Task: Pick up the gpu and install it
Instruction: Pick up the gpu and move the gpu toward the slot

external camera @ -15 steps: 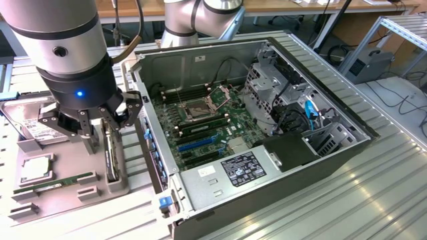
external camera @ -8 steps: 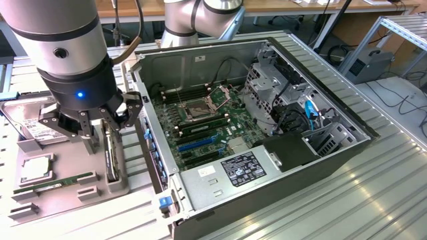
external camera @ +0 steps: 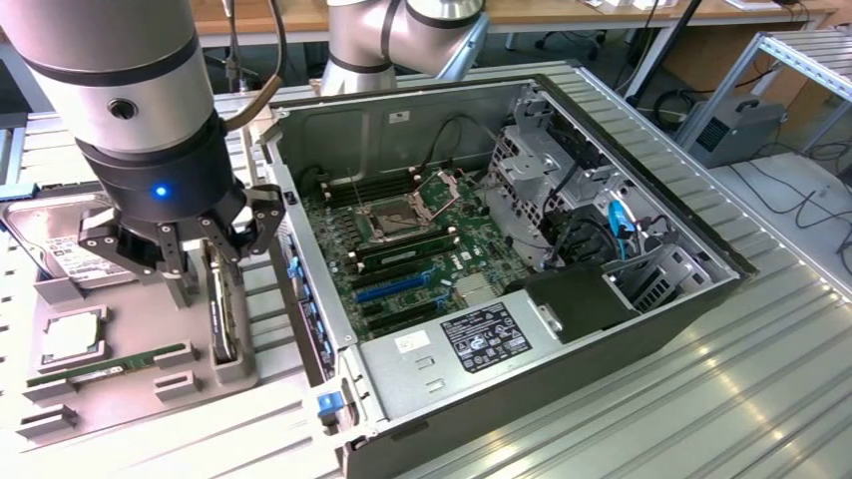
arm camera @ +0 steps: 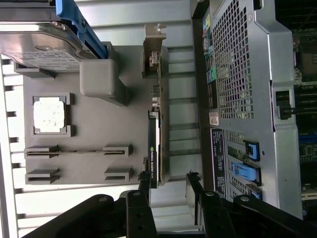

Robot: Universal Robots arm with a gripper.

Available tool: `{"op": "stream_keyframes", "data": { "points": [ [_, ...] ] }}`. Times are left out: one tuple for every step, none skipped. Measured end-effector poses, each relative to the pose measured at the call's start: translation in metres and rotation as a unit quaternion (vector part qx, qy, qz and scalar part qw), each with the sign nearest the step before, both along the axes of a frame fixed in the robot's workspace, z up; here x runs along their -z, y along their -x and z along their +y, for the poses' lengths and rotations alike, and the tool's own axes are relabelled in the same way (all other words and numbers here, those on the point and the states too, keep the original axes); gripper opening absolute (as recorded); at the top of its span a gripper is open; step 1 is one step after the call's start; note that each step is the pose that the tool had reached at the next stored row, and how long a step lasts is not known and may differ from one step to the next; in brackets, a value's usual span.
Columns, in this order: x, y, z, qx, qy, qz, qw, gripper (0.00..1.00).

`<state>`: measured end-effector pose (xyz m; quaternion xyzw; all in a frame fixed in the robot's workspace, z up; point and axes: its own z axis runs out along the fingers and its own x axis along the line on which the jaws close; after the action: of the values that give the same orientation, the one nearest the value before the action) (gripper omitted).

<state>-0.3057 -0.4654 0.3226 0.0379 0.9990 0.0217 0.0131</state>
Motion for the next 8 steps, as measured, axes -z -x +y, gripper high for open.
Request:
{"op": "stream_keyframes", "data": {
  "points": [
    [0.0001, 0.0000, 0.0000, 0.000, 0.0000, 0.0000, 1.0000, 0.42],
    [0.0004, 0.0000, 0.0000, 0.000, 0.0000, 0.0000, 1.0000, 0.42],
    [0.0006, 0.0000, 0.0000, 0.000, 0.0000, 0.0000, 1.0000, 0.42],
    [0.0009, 0.0000, 0.0000, 0.000, 0.0000, 0.0000, 1.0000, 0.42],
    [0.0011, 0.0000, 0.0000, 0.000, 0.0000, 0.0000, 1.0000, 0.42],
    [0.0014, 0.0000, 0.0000, 0.000, 0.0000, 0.0000, 1.0000, 0.42],
    [0.0017, 0.0000, 0.0000, 0.000, 0.0000, 0.0000, 1.0000, 0.42],
    [0.0019, 0.0000, 0.0000, 0.000, 0.0000, 0.0000, 1.0000, 0.42]
  ]
}}
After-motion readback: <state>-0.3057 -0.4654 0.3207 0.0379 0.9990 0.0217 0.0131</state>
